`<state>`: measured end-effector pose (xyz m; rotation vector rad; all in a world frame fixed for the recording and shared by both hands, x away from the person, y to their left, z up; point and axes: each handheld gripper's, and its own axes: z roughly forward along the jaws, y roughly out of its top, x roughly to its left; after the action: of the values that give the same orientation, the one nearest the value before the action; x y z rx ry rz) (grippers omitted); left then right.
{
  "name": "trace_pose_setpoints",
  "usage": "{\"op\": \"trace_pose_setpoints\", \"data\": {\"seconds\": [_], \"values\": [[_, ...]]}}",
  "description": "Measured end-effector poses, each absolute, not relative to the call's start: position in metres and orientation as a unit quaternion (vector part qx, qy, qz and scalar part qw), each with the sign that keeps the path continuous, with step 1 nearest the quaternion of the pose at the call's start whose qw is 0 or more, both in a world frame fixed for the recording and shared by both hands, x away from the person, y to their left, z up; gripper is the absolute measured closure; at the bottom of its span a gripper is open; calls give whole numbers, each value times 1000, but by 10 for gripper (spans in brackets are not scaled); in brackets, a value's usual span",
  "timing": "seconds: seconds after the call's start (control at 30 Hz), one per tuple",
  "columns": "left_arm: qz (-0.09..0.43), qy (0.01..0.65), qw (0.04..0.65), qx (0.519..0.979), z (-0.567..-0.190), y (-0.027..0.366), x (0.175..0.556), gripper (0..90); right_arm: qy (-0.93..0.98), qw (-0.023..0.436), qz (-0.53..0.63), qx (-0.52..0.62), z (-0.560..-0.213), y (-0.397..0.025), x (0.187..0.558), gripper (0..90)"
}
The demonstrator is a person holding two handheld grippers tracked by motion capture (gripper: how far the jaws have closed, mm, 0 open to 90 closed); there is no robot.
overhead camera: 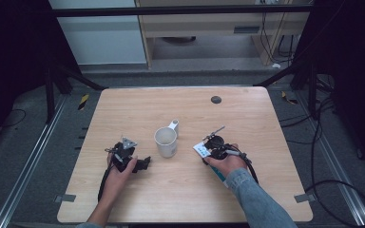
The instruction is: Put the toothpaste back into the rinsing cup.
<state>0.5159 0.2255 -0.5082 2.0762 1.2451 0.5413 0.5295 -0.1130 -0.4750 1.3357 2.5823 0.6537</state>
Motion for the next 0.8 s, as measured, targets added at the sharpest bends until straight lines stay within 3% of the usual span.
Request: {"op": "trace_pose_setpoints", "data": {"seconds": [0.8], "values": [[206,475,325,792,-508,225,516,0,874,68,195,439,-471,-111,536,606]]}}
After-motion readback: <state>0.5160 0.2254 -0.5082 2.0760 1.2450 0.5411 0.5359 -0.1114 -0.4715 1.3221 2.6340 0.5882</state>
